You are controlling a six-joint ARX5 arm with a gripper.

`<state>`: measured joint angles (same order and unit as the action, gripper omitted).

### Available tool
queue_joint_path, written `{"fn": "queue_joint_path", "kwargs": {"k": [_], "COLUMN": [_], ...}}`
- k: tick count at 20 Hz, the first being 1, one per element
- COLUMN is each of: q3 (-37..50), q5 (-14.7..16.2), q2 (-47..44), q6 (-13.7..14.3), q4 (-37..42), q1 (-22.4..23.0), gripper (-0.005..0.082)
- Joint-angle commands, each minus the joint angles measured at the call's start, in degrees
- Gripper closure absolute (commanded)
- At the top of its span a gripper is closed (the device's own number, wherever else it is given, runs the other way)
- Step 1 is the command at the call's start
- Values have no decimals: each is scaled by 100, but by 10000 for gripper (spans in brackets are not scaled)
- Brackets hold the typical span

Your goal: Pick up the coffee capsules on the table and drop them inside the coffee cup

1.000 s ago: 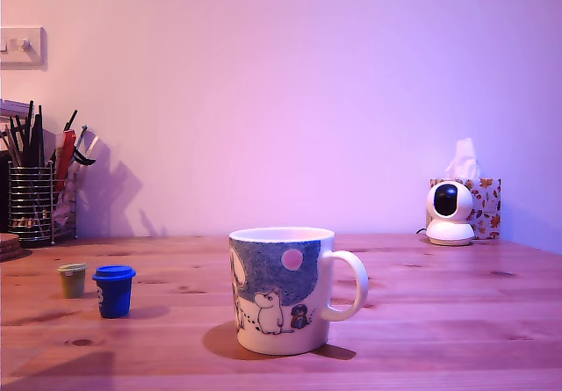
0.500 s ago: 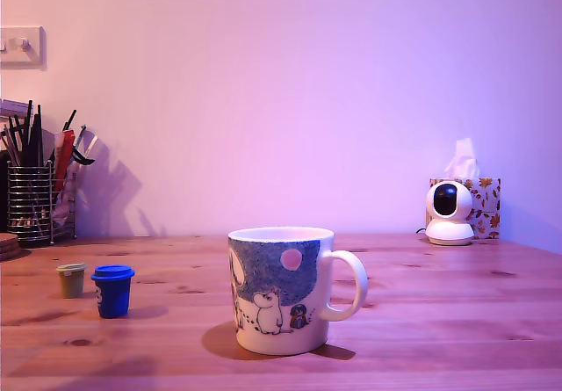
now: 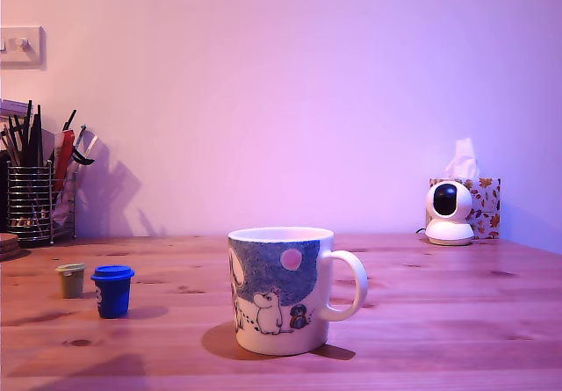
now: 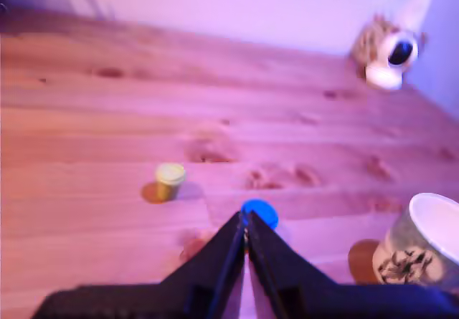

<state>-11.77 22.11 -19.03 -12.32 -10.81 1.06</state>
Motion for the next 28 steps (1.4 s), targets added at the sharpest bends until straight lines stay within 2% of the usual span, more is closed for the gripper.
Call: {"fn": "queue_joint_path", "kwargs": {"k": [1,2,3,5,6,8,9,12,13,15,17,20,21,27,28], "q3": [59,59,59,59,59,59,59,59,59,59,59,59,59,59,59], "q5": [-2,-7,-4,-15,-15,-46,-74,-164,-188,-208,-208,-118,-83,-63,-131], "q2": [-195,-328,-472,-894,-1158,-1657,-1882,-2465,-2669,-3056,-3423,-3936,-4118,-5403,-5626], "q6": [98,122,184,125,37,57,173,693,723,1193,1436,1650,1810,1884,1875], "q4": [319,422,503,686,798,1119,1344,2120,2302,2564,2863,3442,3650,4680,4865], "q1": [61,77,90,127,138,146,157,175,175,175,175,175,175,175,175], "gripper": [759,757,708,494,451,424,424,425,426,427,427,427,427,423,395]}}
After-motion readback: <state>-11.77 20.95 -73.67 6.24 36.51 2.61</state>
